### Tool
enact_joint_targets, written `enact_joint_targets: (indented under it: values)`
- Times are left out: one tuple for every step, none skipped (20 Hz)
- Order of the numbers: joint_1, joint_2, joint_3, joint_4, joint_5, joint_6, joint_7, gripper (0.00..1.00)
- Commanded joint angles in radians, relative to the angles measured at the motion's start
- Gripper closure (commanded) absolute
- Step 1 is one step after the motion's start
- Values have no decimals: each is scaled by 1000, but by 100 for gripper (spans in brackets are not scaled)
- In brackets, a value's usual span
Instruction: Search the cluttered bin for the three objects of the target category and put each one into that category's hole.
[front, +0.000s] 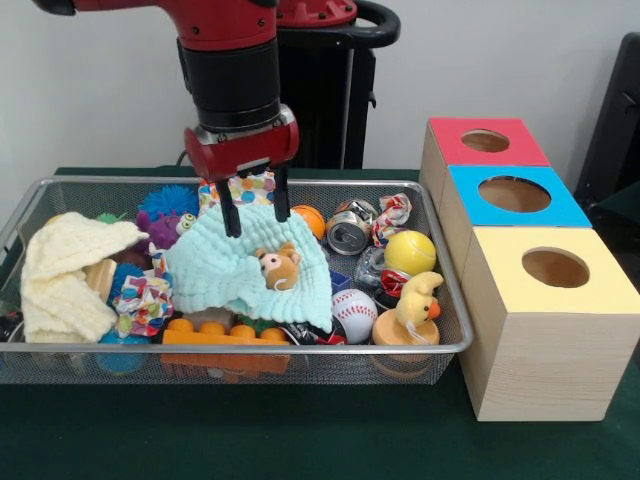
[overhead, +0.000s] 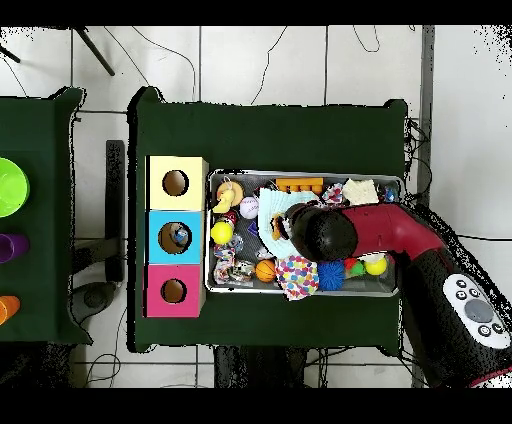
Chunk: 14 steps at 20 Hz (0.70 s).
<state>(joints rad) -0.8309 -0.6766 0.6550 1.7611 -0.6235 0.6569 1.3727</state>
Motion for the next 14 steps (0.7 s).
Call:
enact_joint_targets:
  values:
    - [24, 14, -89, 102, -35, -131, 137, 0]
    - [30, 16, -96, 103, -33, -139, 142, 0]
    - [34, 19, -103, 106, -31, -149, 146, 0]
    - [39, 21, -109, 107, -29, -157, 149, 0]
    - [43, 24, -115, 110, -27, -167, 153, 0]
    - [48, 27, -121, 109, -24, -174, 155, 0]
    - [52, 28, -126, 110, -21, -180, 155, 0]
    - [57, 29, -133, 111, -18, -185, 157, 0]
    - [61, 29, -140, 112, -15, -191, 157, 0]
    - [65, 30, -145, 112, -11, -196, 156, 0]
    - [68, 33, -149, 112, -10, -202, 156, 0]
    - [71, 36, -154, 111, -9, -208, 156, 0]
    - [73, 39, -158, 111, -7, -213, 155, 0]
    - [76, 40, -161, 111, -4, -216, 154, 0]
